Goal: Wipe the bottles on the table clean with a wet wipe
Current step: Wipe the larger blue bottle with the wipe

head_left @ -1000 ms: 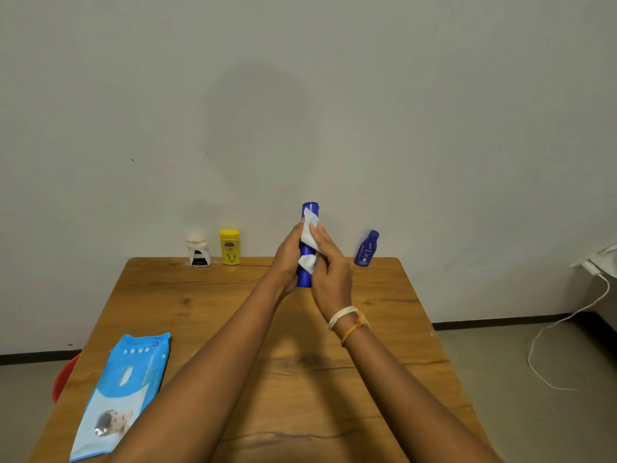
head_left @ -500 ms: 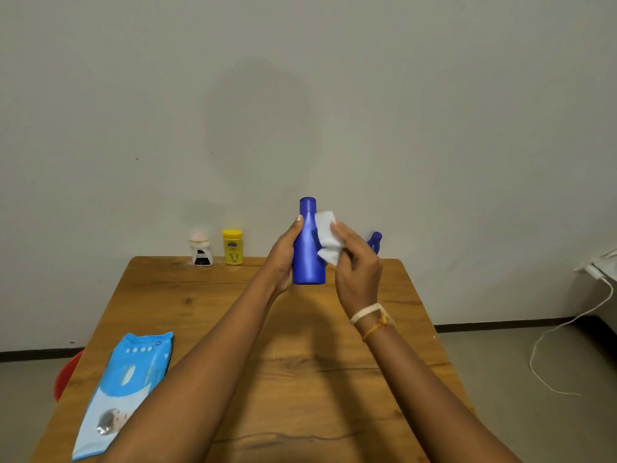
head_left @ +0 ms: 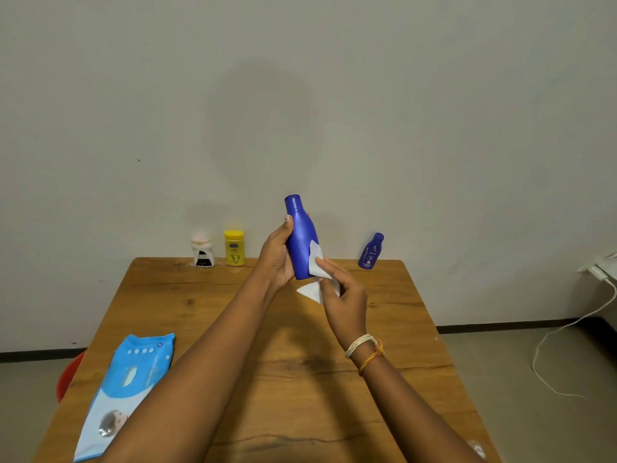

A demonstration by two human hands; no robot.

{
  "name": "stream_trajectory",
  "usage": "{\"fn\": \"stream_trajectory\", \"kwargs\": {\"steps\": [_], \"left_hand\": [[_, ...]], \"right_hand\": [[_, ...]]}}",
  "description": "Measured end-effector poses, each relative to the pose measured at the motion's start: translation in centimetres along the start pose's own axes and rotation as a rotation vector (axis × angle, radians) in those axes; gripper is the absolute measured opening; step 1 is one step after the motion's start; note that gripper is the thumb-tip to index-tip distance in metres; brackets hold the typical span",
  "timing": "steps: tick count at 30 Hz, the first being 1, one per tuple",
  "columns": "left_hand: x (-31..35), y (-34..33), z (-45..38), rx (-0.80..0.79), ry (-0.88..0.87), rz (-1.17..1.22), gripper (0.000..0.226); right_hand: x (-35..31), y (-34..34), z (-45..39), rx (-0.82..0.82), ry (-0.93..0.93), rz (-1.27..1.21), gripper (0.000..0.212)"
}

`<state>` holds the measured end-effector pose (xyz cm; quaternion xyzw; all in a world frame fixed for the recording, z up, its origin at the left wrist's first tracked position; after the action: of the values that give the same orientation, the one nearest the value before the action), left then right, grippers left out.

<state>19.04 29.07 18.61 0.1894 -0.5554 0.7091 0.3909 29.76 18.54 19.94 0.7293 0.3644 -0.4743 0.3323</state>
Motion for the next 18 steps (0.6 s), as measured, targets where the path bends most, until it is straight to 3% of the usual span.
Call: {"fn": "stream_trajectory", "kwargs": {"steps": [4, 8, 10, 15, 18], "left_hand": [[-0.3, 0.0, -0.4, 0.023, -0.031, 0.030, 0.033], [-0.7, -0.3, 0.1, 0.040, 0.052, -0.010, 0.039], [-1.1, -0.3, 0.2, 0.020, 0.075, -0.037, 0.036], [-2.2, -0.6, 0.5, -0.072, 0.159, 0.074, 0.035], [-2.1, -1.4, 1.4, -0.151, 0.157, 0.126, 0.041]], "right_hand": [[-0.5, 0.7, 0.0, 0.077, 0.058, 0.047, 0.035], [-2.3, 0.3, 0.9, -0.002, 0.401, 0.263, 0.036], [-3.1, 0.1, 1.3, -0.033, 0.465, 0.248, 0.036], [-5.7, 1.1, -2.3, 0.137, 0.280, 0.026, 0.032], [-6.3, -0.4, -5.1, 0.110, 0.284, 0.128, 0.031]]}}
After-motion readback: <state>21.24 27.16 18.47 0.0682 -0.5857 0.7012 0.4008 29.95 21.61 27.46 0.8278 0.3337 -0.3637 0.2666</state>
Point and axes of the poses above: each hand's wrist, its own z-axis away from the middle knuckle, its own y-axis out of the back of the hand, x = y × z, the point moved 6 cm from there along -z, towards the middle knuckle, and after that the axes turned 9 degrees about x, right-handed, at the moved point
